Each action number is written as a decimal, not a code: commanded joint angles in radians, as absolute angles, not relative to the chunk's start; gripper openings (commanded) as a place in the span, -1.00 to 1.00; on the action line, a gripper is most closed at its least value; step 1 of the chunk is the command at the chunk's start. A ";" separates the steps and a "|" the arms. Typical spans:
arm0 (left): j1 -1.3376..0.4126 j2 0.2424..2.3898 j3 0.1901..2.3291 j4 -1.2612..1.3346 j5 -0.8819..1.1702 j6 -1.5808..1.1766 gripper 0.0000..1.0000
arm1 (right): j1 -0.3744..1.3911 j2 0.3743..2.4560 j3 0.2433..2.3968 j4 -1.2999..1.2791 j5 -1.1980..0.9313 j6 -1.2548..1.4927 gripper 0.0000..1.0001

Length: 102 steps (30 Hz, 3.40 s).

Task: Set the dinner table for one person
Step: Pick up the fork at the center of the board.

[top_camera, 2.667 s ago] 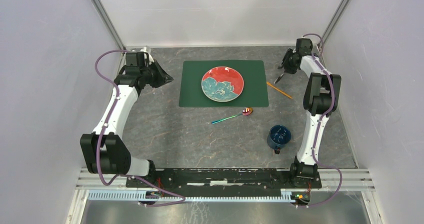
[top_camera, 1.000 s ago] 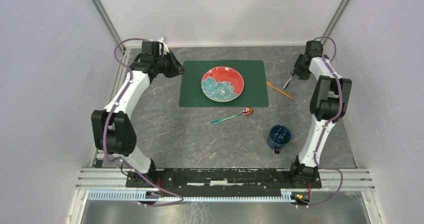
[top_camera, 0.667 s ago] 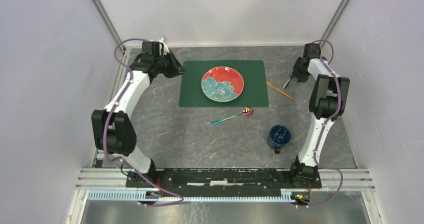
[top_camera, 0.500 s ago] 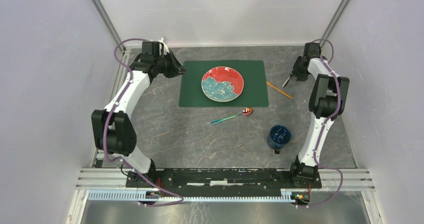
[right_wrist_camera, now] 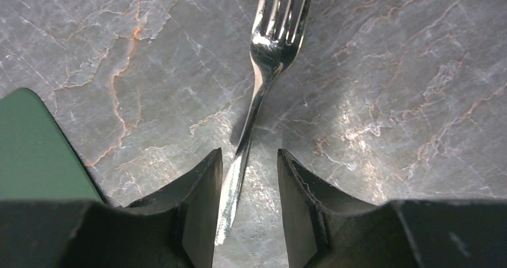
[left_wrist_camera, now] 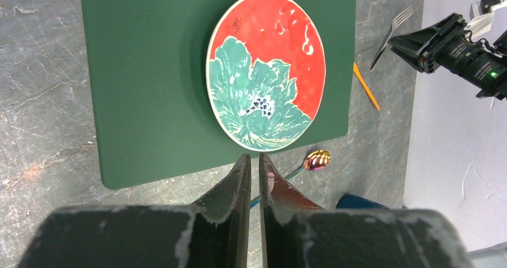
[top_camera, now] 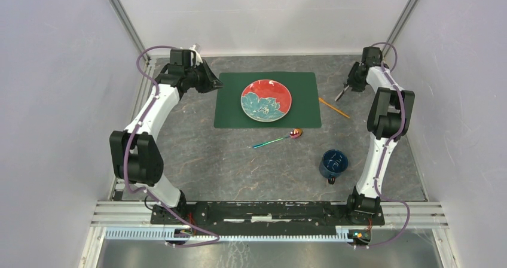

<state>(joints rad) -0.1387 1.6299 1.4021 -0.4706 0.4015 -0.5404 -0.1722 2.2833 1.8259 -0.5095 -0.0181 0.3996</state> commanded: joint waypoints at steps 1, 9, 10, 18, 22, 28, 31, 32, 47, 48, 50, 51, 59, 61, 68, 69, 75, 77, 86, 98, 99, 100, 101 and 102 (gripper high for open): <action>-0.135 1.641 1.458 -0.460 0.404 -0.494 -0.69 | -0.168 2.302 1.869 -0.494 -0.033 0.422 -0.10; -0.135 1.657 1.465 -0.470 0.398 -0.488 -0.69 | -0.155 2.363 1.895 -0.494 -0.024 0.424 -0.14; -0.135 1.658 1.466 -0.471 0.399 -0.486 -0.69 | -0.153 2.374 1.897 -0.503 -0.024 0.422 -0.17; -0.135 1.664 1.470 -0.476 0.389 -0.482 -0.69 | -0.148 2.361 1.800 -0.490 -0.006 0.404 -0.31; -0.135 1.669 1.470 -0.476 0.387 -0.483 -0.69 | -0.144 2.312 1.733 -0.485 0.018 0.382 -0.43; -0.135 1.675 1.487 -0.476 0.398 -0.491 -0.69 | -0.136 2.239 1.627 -0.513 0.019 0.351 -0.60; -0.135 1.671 1.489 -0.476 0.395 -0.486 -0.69 | -0.118 2.185 1.531 -0.511 0.025 0.344 -0.62; -0.135 1.671 1.488 -0.476 0.395 -0.485 -0.69 | -0.110 2.167 1.499 -0.513 0.034 0.339 -0.63; -0.134 1.660 1.466 -0.476 0.400 -0.474 -0.69 | -0.059 2.094 1.377 -0.591 0.105 0.301 -0.65; -0.135 1.658 1.465 -0.476 0.400 -0.474 -0.69 | -0.056 2.093 1.391 -0.595 0.107 0.301 -0.65; -0.135 1.652 1.464 -0.477 0.399 -0.472 -0.69 | -0.051 2.095 1.416 -0.604 0.106 0.301 -0.63; -0.135 1.648 1.462 -0.476 0.396 -0.470 -0.69 | -0.047 2.100 1.427 -0.607 0.103 0.301 -0.62; -0.134 1.649 1.459 -0.476 0.400 -0.474 -0.72 | -0.005 2.112 1.415 -0.599 0.106 0.302 -1.00; -0.135 1.649 1.463 -0.476 0.403 -0.471 -0.95 | -0.006 2.109 1.406 -0.602 0.111 0.300 -1.00; -0.134 1.650 1.473 -0.478 0.407 -0.461 -0.96 | -0.006 2.088 1.454 -0.635 0.133 0.290 -1.00; -0.135 1.651 1.474 -0.481 0.406 -0.460 -0.96 | -0.006 2.088 1.472 -0.643 0.133 0.289 -1.00; -0.133 1.650 1.488 -0.493 0.394 -0.456 -0.96 | -0.005 2.096 1.642 -0.708 0.133 0.284 -1.00; -0.133 1.652 1.487 -0.493 0.394 -0.457 -0.96 | -0.006 2.087 1.678 -0.708 0.131 0.283 -1.00; -0.133 1.658 1.491 -0.493 0.390 -0.459 -0.96 | -0.005 2.059 1.807 -0.744 0.055 0.292 -1.00; -0.133 1.680 1.521 -0.493 0.387 -0.462 -0.96 | 0.113 1.998 1.783 -0.704 -0.153 0.356 -1.00; -0.133 1.680 1.522 -0.494 0.387 -0.463 -0.93 | 0.125 1.993 1.780 -0.696 -0.166 0.368 -1.00; -0.133 1.680 1.521 -0.494 0.386 -0.466 -0.82 | 0.142 1.989 1.779 -0.682 -0.186 0.382 -1.00; -0.133 1.680 1.520 -0.494 0.384 -0.470 -0.70 | 0.156 1.985 1.777 -0.670 -0.205 0.396 -1.00; -0.133 1.681 1.518 -0.494 0.382 -0.474 -0.50 | 0.172 1.984 1.778 -0.659 -0.221 0.410 -1.00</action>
<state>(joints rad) -0.1387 1.6756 1.4796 -0.4957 0.3935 -0.5064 0.1257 2.0609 1.7733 -0.7170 -0.1242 0.3481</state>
